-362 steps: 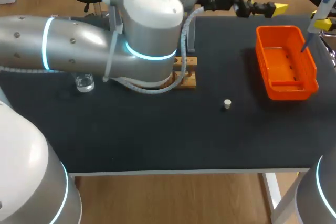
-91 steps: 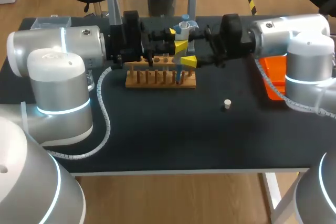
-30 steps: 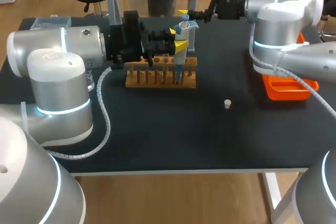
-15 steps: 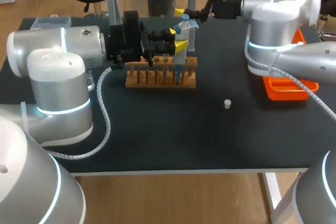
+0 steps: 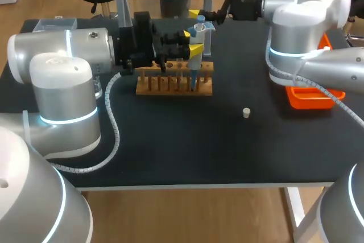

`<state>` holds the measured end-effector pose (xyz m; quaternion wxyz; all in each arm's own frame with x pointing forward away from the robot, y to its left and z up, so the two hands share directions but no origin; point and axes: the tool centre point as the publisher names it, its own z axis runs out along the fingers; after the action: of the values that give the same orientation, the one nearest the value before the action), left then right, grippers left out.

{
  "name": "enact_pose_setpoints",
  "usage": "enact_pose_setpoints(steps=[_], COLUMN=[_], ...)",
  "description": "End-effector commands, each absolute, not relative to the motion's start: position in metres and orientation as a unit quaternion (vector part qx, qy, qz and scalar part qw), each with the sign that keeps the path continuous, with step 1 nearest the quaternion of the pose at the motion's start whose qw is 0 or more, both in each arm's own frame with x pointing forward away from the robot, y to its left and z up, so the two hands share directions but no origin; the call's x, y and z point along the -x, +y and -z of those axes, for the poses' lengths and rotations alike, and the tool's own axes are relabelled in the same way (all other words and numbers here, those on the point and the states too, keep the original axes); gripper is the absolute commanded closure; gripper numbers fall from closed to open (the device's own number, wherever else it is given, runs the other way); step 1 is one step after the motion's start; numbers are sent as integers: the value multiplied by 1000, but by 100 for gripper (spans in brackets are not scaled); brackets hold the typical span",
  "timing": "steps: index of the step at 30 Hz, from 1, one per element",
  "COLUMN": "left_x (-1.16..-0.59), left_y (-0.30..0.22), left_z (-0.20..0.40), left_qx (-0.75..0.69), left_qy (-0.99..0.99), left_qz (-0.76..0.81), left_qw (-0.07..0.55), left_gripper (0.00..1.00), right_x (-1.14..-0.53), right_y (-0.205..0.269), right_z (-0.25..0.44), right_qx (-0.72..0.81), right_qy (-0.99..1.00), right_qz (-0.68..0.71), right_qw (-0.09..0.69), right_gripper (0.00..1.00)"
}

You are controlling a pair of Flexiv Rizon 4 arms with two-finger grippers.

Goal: Invert the test tube, pick up the pipette, mount the tip to pipette, aspirate from beaker and dispense into the tube, eject the tip, return the pipette, and cap with the stopper.

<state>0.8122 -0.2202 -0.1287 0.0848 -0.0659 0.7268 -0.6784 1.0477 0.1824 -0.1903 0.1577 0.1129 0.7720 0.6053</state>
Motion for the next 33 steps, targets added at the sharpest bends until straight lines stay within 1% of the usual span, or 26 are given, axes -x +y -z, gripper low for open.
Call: enact_pose_setpoints(steps=[1,26,29,33], left_x=[-811,-811,-819,-833], left_y=[-221,-221,-209,-178], left_z=[130,130,134,139], left_qx=[67,67,93,139], left_qy=[725,725,732,730], left_qz=[680,680,666,651], left_qw=[88,88,110,155], left_gripper=[100,100,100,100], right_x=[-1046,-1046,-1046,-1046], right_y=[181,181,181,181], right_z=[190,190,190,190], right_qx=[-113,-113,-113,-113], right_qy=[772,772,772,772], right_qz=[-606,-606,-606,-606], right_qw=[158,158,158,158], right_gripper=[0,0,0,0])
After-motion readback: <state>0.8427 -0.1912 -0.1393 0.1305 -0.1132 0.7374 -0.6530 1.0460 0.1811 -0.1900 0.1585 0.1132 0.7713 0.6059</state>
